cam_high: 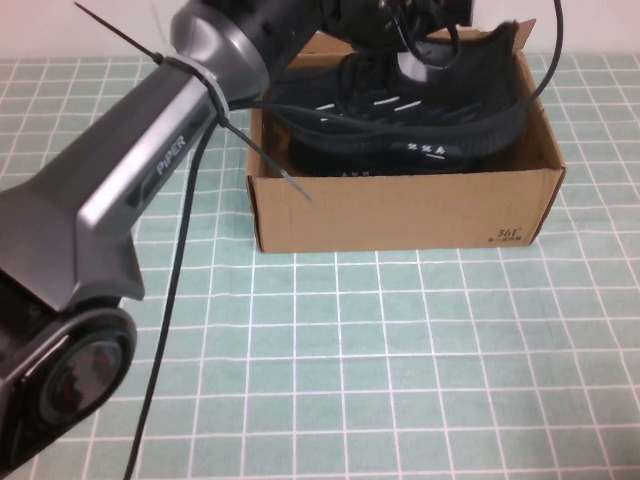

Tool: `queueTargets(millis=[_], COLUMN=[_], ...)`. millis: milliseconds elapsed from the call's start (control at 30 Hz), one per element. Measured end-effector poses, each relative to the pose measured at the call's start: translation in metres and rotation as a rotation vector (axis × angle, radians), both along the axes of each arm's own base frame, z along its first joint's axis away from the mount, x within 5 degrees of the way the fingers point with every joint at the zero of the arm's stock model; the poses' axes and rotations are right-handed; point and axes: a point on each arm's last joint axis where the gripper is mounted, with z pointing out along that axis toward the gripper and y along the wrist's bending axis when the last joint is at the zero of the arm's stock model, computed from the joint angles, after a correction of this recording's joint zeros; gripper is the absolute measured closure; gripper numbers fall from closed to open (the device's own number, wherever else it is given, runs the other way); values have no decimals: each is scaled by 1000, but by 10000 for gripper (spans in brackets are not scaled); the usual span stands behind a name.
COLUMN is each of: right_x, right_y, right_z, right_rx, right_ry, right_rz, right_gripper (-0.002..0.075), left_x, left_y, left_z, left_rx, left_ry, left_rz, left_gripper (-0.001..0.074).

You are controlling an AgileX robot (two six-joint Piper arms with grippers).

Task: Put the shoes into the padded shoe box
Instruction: Place the shoe in the shoe box

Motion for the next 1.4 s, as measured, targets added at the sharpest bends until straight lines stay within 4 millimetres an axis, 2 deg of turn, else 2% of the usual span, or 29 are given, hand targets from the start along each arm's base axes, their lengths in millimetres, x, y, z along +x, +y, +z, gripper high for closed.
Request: queueTargets(millis=[267,600,867,1133,1400], right_x=[0,0,0,0,0], right_y=[0,0,0,0,0], right_z=[0,0,0,0,0], right_rx=[0,0,0,0,0], right_ry=[0,0,0,0,0], right_rz=[0,0,0,0,0], right_gripper=[734,734,734,734,734], left_x=[5,-6,-6,-4,3], left_y=[-14,-37,-37,-32,-31], left_z=[-24,-39,-41,-50,-58], left_rx=[4,-12,4,97,202], left_ry=[35,86,86,99,38], left_rz=[-16,-80,-83,-64,-95], left_gripper=[734,734,734,734,734])
